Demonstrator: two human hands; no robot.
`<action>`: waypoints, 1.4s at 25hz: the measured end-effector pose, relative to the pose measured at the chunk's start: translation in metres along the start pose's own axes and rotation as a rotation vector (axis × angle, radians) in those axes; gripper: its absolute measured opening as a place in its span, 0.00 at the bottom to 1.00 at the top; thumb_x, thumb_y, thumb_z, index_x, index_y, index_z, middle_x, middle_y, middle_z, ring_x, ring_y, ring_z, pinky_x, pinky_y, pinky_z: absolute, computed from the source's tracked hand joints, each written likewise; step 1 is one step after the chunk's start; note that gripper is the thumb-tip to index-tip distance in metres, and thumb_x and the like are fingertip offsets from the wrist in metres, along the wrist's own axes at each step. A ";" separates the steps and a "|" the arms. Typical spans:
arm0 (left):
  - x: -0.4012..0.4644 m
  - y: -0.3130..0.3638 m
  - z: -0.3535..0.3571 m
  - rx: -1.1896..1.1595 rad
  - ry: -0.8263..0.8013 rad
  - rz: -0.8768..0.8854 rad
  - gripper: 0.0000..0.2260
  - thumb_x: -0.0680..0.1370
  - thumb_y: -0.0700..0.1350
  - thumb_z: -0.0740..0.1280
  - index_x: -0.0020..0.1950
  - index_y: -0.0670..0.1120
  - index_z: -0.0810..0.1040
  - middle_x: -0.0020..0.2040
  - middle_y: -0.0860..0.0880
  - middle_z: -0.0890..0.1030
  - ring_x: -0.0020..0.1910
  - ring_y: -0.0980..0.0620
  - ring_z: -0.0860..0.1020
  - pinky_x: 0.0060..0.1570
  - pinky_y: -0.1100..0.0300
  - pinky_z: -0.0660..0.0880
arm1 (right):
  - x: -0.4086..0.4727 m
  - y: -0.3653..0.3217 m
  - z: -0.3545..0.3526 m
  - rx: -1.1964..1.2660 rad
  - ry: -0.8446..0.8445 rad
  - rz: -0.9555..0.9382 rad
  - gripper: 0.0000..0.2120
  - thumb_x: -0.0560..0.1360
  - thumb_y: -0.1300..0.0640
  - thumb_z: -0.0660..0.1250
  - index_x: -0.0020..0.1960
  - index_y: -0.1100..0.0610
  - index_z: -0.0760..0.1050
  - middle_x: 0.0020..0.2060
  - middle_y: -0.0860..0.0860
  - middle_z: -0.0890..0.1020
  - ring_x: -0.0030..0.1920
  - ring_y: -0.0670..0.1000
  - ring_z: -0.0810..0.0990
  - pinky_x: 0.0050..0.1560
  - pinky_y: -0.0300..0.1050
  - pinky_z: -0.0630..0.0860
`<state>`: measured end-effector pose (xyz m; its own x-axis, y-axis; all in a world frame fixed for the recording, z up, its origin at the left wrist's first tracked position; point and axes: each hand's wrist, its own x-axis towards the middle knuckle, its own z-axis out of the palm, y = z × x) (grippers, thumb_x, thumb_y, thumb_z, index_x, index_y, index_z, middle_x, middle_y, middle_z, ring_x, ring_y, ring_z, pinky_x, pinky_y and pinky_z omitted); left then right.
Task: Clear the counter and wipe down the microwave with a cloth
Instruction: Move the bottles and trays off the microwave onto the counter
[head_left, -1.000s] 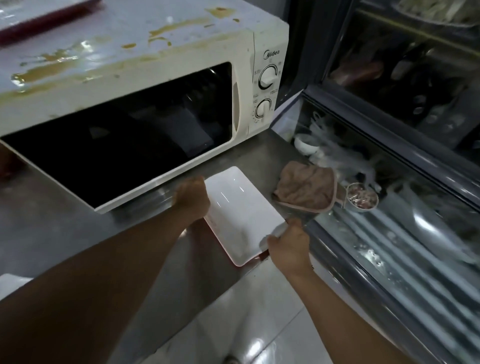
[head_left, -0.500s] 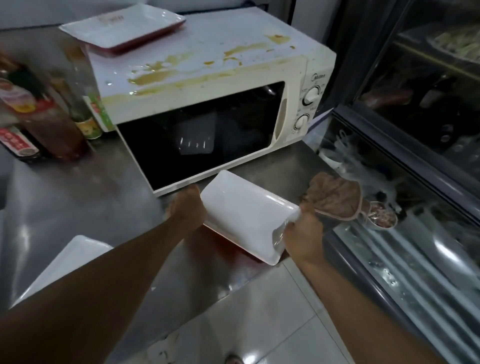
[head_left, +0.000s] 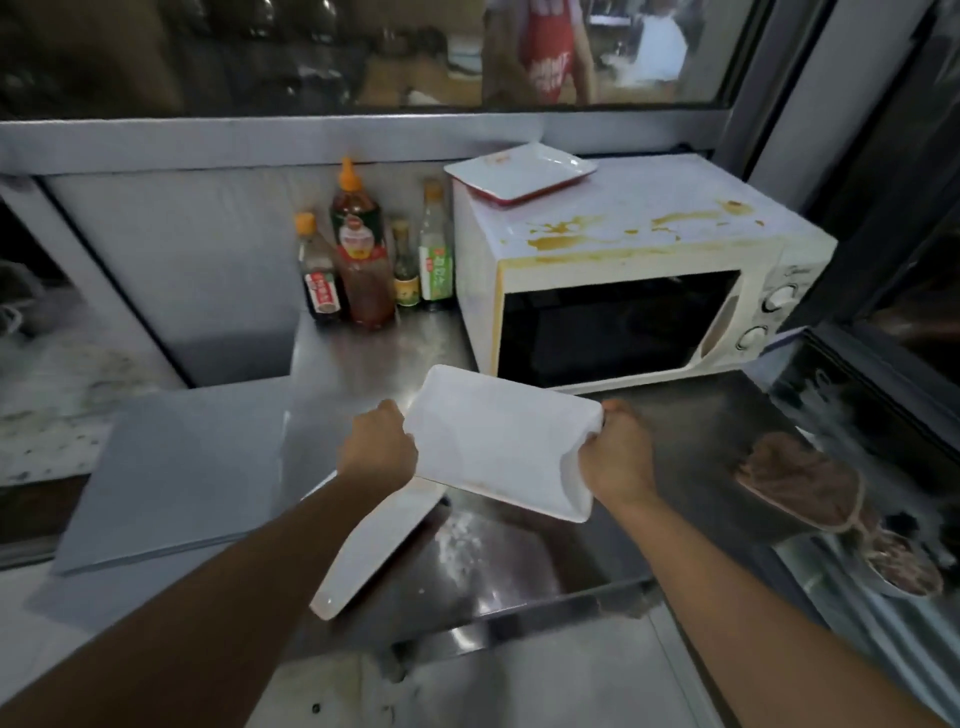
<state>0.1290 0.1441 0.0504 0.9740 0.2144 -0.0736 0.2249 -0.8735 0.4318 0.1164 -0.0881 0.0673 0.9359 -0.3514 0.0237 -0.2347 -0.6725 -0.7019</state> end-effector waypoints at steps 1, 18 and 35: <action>-0.005 -0.012 -0.009 0.027 0.018 -0.013 0.05 0.77 0.41 0.61 0.51 0.41 0.71 0.51 0.41 0.79 0.53 0.42 0.76 0.45 0.57 0.68 | -0.002 -0.011 0.007 0.004 -0.031 -0.013 0.13 0.71 0.69 0.59 0.55 0.64 0.72 0.53 0.61 0.79 0.54 0.61 0.78 0.51 0.50 0.74; -0.098 -0.122 0.008 -0.055 0.157 -0.772 0.10 0.77 0.43 0.61 0.54 0.39 0.74 0.54 0.40 0.80 0.54 0.41 0.77 0.50 0.54 0.74 | 0.005 -0.076 0.156 -0.224 -0.632 -0.525 0.17 0.74 0.66 0.59 0.62 0.59 0.69 0.60 0.57 0.75 0.58 0.59 0.75 0.53 0.47 0.72; -0.098 -0.129 0.051 -0.123 0.087 -0.848 0.06 0.75 0.42 0.62 0.48 0.42 0.74 0.47 0.42 0.79 0.46 0.44 0.77 0.43 0.56 0.74 | 0.013 -0.049 0.205 -0.338 -0.661 -0.638 0.16 0.75 0.68 0.60 0.62 0.61 0.70 0.59 0.59 0.73 0.56 0.60 0.75 0.48 0.44 0.68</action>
<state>0.0059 0.2137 -0.0436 0.4713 0.8104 -0.3480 0.8660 -0.3504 0.3567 0.1944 0.0740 -0.0440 0.8474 0.5099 -0.1479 0.4007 -0.7970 -0.4519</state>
